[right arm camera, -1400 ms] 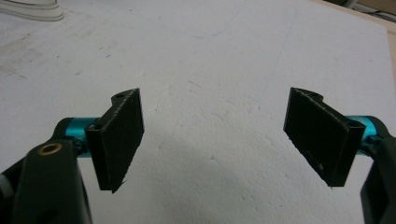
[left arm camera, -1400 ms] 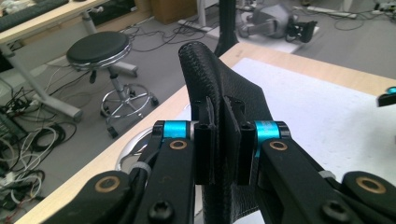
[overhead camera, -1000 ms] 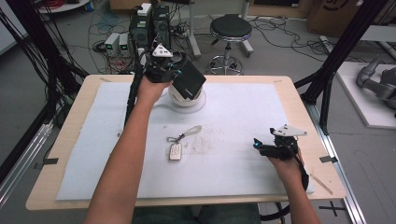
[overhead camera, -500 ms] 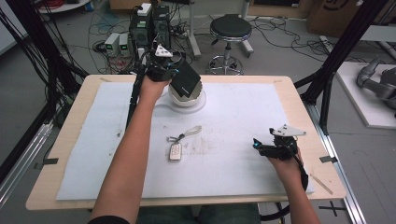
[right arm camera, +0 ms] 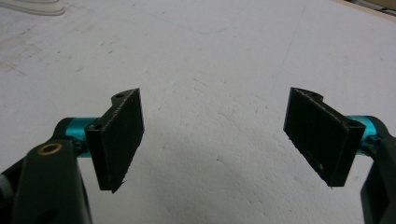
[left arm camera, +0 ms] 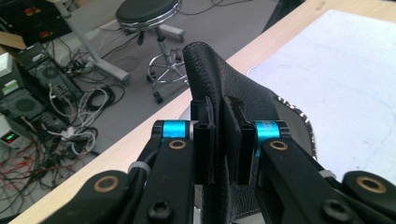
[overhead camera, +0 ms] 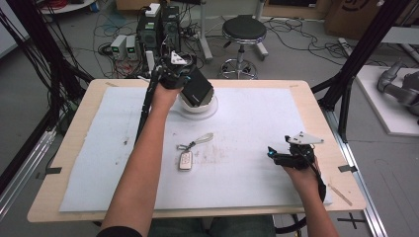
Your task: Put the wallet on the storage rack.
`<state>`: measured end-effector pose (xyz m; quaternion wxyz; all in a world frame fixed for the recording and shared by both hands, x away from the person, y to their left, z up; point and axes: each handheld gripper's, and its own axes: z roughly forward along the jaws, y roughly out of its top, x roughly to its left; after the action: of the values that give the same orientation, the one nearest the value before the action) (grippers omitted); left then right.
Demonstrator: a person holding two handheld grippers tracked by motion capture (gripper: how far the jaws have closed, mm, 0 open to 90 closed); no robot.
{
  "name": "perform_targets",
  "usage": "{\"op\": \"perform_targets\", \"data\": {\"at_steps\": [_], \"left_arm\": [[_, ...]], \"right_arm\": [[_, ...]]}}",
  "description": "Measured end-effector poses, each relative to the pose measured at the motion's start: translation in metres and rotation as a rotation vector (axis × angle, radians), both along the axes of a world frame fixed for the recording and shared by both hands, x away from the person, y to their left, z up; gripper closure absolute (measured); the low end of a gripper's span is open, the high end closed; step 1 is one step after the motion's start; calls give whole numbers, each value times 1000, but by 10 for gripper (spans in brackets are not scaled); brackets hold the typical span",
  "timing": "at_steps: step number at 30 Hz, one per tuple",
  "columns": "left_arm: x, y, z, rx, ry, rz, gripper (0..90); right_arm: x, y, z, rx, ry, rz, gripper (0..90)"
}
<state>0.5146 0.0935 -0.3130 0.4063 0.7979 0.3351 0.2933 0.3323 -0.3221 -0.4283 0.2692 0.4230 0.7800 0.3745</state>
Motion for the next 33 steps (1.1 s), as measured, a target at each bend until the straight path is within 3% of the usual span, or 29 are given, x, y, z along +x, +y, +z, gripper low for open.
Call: {"op": "perform_targets", "data": {"at_steps": [14, 21, 23, 33], "left_arm": [[2, -7, -3, 47, -30, 30, 822], [0, -20, -15, 99, -21, 9, 821], [0, -19, -17, 85, -16, 12, 818], [-7, -12, -8, 15, -24, 13, 532]], "right_arm": [[1, 0, -1, -3, 3, 4, 203], [1, 1, -1, -11, 1, 9, 203], [0, 1, -1, -6, 3, 9, 203], [2, 3, -1, -3, 9, 13, 203]]}}
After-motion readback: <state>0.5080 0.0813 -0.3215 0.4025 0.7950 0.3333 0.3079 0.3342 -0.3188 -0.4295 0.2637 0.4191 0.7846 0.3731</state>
